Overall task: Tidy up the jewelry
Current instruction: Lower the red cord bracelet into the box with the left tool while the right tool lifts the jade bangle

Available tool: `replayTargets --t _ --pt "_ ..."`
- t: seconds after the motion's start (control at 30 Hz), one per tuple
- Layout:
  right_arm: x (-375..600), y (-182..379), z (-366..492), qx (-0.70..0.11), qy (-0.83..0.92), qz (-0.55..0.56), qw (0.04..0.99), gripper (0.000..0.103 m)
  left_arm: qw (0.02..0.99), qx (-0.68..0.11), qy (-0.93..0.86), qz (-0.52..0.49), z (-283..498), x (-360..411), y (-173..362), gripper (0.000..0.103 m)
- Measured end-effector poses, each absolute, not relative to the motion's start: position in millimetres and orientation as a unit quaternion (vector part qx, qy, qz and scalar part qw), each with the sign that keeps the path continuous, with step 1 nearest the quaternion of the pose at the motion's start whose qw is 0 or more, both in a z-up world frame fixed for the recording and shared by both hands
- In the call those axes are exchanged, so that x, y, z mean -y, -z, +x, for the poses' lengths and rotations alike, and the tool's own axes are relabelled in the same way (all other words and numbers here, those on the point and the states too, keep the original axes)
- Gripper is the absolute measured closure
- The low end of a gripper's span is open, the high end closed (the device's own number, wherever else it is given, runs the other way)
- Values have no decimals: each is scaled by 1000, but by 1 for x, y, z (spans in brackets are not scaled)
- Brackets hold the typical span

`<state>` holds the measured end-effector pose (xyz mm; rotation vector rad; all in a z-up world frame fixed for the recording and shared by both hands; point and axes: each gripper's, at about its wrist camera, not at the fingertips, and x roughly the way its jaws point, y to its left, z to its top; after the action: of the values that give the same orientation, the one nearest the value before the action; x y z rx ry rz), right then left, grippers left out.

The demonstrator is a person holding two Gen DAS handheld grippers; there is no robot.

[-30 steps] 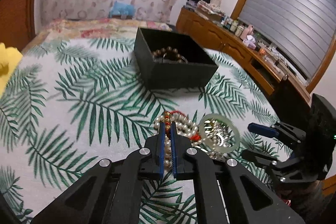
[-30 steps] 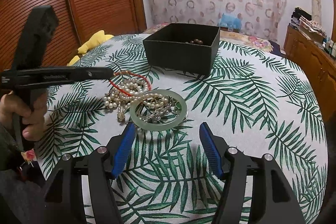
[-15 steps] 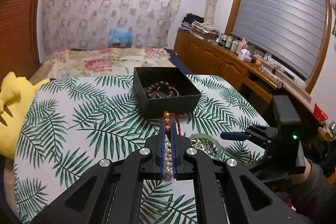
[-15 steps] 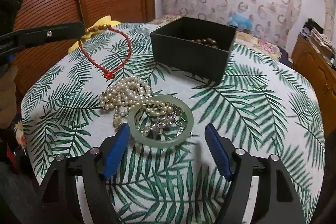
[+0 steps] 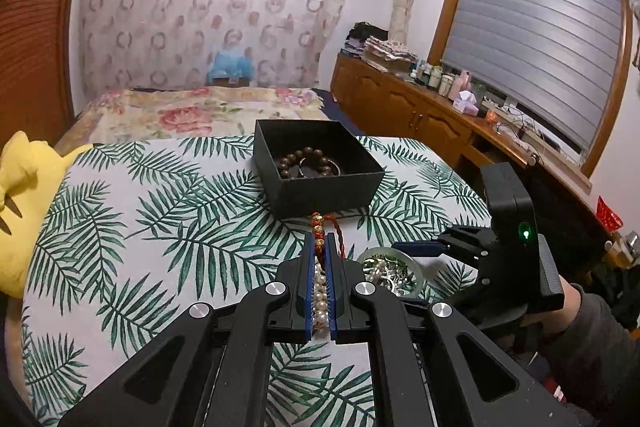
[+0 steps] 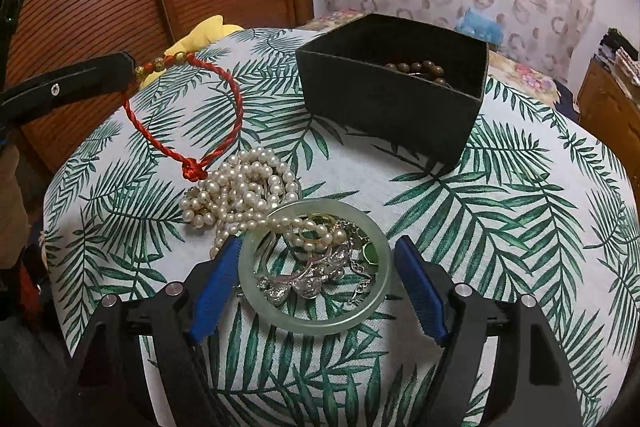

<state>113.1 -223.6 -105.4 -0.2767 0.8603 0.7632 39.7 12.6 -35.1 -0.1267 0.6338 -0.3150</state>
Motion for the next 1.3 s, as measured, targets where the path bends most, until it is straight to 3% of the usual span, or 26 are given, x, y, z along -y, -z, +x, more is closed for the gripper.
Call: replayTargets --t 0.77,1.3 --pt "259 54 123 -328 -310 -126 883 29 938 -307 154 -52 45 -11 36 99" --pt "257 38 175 -316 -311 -124 888 29 943 -294 155 -21 126 5 6 99"
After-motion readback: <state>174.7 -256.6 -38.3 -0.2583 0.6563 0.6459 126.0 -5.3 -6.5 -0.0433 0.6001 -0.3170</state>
